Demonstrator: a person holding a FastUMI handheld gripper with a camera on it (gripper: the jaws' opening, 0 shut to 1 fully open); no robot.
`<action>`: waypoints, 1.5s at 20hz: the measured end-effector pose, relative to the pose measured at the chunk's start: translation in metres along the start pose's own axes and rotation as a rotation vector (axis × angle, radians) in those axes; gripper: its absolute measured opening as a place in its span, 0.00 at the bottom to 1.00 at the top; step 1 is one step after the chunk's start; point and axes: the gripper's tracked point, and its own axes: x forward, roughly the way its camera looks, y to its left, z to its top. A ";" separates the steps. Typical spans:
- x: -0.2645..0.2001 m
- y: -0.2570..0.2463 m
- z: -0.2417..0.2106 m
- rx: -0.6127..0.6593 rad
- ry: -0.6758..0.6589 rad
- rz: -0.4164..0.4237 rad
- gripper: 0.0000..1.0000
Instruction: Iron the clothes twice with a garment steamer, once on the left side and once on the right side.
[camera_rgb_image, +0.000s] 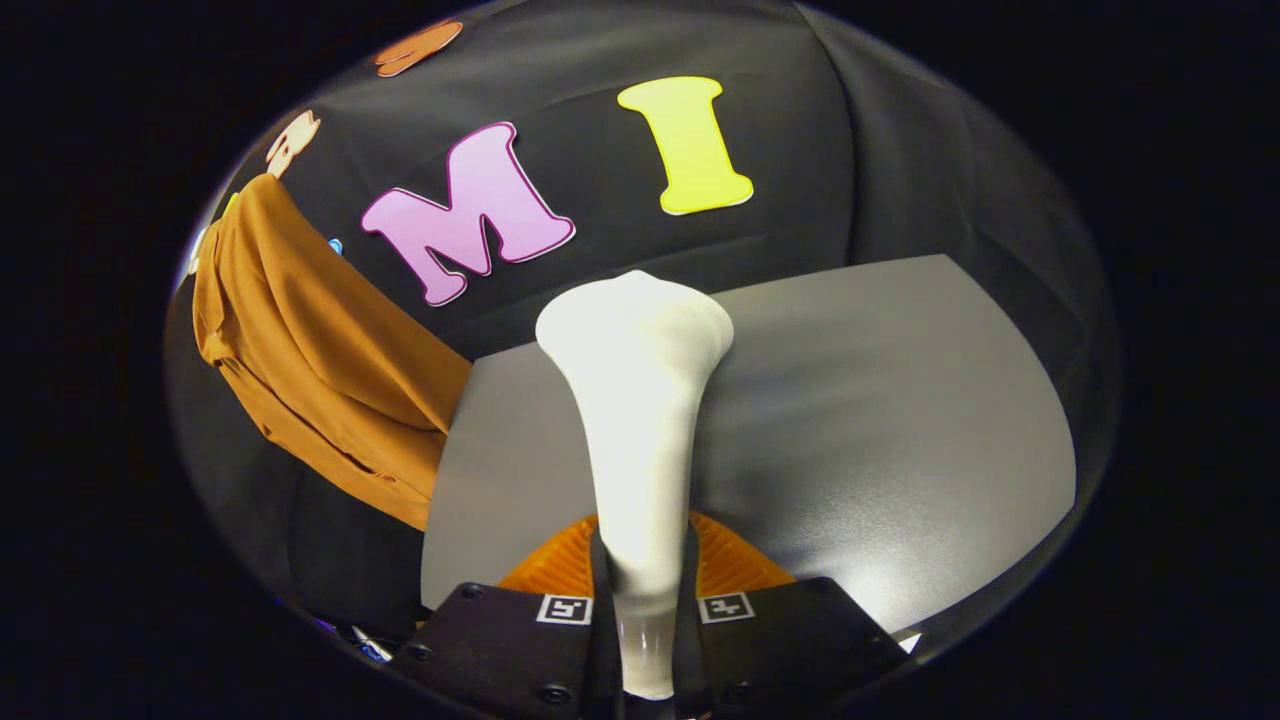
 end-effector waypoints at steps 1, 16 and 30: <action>-0.011 0.001 0.000 -0.003 -0.026 -0.015 0.23; -0.154 0.180 -0.009 -0.154 -0.507 -0.048 0.23; -0.088 0.318 -0.006 -0.201 -0.601 -0.044 0.23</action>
